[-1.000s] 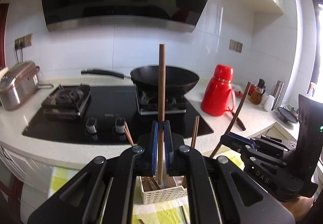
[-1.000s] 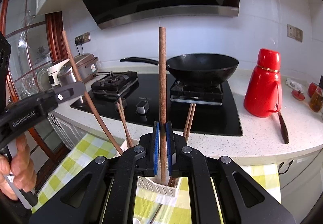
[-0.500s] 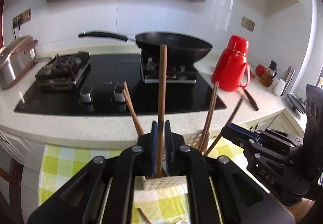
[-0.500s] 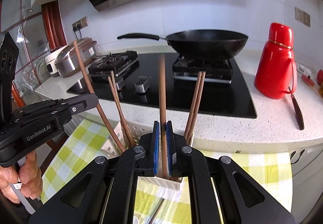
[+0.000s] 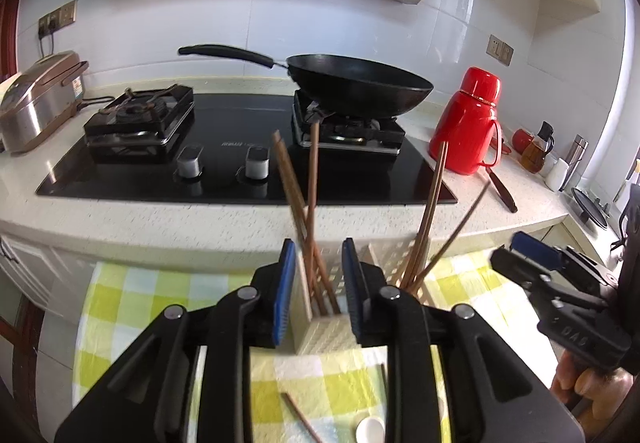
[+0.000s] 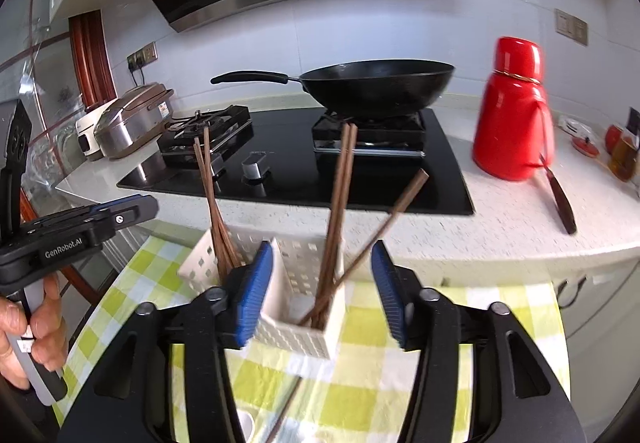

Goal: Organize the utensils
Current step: 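Move both tools back down to the remaining chopsticks on the cloth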

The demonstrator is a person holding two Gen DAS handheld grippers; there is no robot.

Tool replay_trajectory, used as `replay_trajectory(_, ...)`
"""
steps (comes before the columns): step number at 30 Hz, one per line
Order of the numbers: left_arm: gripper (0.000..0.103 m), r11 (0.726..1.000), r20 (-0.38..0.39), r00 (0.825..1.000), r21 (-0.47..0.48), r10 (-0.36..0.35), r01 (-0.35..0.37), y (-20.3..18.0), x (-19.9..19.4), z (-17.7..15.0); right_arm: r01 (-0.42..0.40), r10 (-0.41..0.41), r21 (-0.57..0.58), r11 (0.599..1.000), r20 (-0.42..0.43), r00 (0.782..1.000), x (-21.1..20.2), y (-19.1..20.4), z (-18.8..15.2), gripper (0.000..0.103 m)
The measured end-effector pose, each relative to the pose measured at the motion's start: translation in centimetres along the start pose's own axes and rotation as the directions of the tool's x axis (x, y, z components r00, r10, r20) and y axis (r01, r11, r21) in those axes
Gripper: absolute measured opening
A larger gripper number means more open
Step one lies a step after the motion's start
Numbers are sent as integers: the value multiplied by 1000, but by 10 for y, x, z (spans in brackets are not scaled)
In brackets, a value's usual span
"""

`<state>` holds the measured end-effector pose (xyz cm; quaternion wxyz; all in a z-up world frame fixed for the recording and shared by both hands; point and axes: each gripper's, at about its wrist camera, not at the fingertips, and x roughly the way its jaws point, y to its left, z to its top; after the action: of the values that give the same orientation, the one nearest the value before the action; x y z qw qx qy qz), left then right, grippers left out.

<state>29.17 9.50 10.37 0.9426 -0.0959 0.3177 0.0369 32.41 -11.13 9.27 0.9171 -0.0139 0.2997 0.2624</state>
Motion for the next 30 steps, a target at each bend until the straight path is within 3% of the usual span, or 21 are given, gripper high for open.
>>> replay_trajectory(7,32,997,-25,998,-58,50,-51,20,-22,-74,0,2,39,999,-48,999,-25,-1,-74,63)
replay_trajectory(14,32,991,-148,985,-91,88,-102,26,-15,-160,17,-7,68,998,-146,989,-29,5,-144,71)
replay_trajectory(25,31,996,-273,961,-56,50,-67,0,24,-202,50,-34,94,994,-160,987,-33,-10,-163,75)
replay_trajectory(30,25,996,-315,947,-44,62,-80,-7,41,-207,59,-40,113,992,-164,986,-34,-21,-165,76)
